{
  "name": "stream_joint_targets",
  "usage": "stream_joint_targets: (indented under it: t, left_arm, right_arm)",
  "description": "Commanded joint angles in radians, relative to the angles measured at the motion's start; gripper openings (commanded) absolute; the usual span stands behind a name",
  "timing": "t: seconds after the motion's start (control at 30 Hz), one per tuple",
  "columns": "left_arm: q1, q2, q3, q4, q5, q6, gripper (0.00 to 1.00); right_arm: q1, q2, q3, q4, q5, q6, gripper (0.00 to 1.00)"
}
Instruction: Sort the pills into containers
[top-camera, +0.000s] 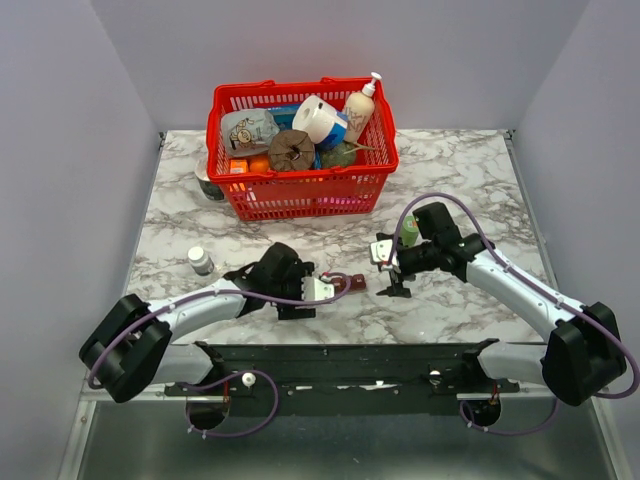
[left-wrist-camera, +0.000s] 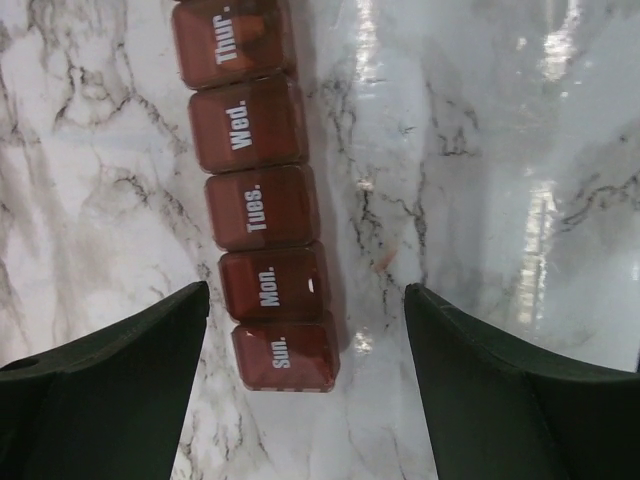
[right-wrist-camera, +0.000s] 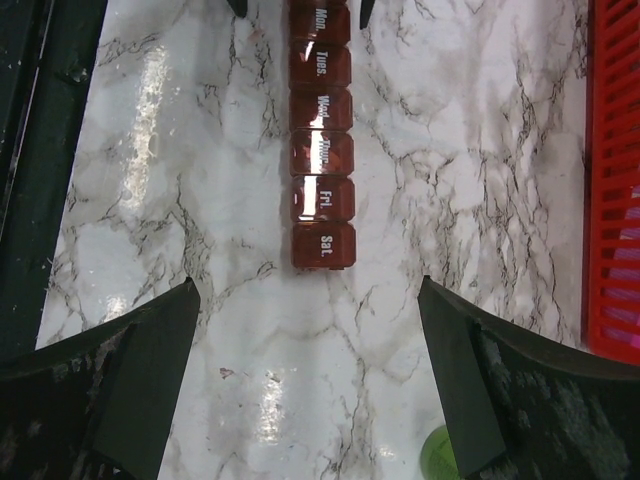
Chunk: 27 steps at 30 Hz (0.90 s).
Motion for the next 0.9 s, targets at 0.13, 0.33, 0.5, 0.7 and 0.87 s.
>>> stream_joint_targets:
  t: [0.13, 0.33, 0.5, 0.7, 0.87]
  left_arm:
    - [-0.007, 0.071, 0.055, 0.043, -0.022, -0.026, 0.81]
    - [-0.009, 0.111, 0.077, 0.02, -0.001, -0.029, 0.61]
    - [-0.007, 0.115, 0.083, 0.01, 0.007, -0.033, 0.36]
    - [-0.007, 0.086, 0.082, 0.009, 0.024, -0.038, 0.12]
    - [-0.007, 0.065, 0.092, -0.013, 0.082, -0.053, 0.03]
  right_arm:
    - [0.007, 0.021, -0.008, 0.025, -0.033, 0.028, 1.0]
    - [0.009, 0.046, -0.002, 0.025, -0.038, 0.049, 1.0]
    - [0.007, 0.046, -0.014, 0.032, -0.024, 0.045, 1.0]
    - [0.01, 0.044, -0.05, 0.08, -0.01, 0.029, 1.0]
    - [0.056, 0.05, -0.085, 0.133, 0.048, 0.026, 1.0]
